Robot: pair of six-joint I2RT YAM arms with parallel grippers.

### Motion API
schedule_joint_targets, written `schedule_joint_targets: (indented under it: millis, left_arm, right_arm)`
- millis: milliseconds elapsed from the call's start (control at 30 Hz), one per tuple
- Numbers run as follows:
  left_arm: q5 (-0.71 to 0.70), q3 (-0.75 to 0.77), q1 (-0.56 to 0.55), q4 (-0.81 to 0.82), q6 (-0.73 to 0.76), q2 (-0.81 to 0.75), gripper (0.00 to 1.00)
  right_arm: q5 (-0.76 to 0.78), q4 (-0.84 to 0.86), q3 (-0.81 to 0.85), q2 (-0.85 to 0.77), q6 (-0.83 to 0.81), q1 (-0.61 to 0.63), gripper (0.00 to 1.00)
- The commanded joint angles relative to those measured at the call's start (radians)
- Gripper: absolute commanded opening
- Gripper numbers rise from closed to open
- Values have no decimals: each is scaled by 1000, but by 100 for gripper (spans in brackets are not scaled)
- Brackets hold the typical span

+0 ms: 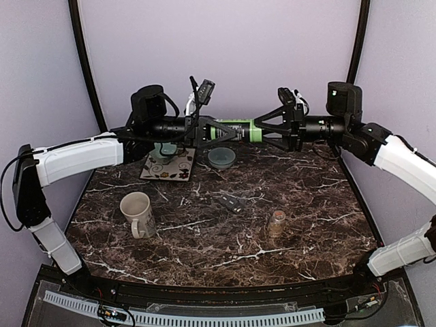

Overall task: Sort the pills into containers
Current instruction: Screw the lid of the pill bottle onto the pill bottle.

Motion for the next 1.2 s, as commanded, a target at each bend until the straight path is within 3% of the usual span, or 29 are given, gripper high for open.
schedule_joint_targets:
  millis: [0, 133, 267, 400, 533, 767, 1167]
  left_arm:
    - [-201, 4, -79, -43, 291, -140, 0]
    - [-236, -39, -80, -34, 300, -176, 0]
    - [-213, -36, -71, -53, 249, -161, 0]
    - [-138, -59, -38, 18, 105, -131, 0]
    - [-53, -72, 1, 123, -58, -83, 0]
    - [61, -30, 14, 240, -272, 19, 0]
    - [223, 66, 14, 469, -626, 180, 0]
  right_arm:
    - [-8, 64, -72, 38, 216, 17, 13]
    - [-5, 72, -74, 39, 230, 16, 17]
    - [19, 31, -45, 31, 153, 11, 37]
    - [70, -48, 25, 10, 14, 0, 58]
    - [117, -119, 90, -16, -130, -5, 70]
    - [183, -242, 144, -53, -328, -6, 76]
    - [239, -451, 212, -80, -675, 1, 78]
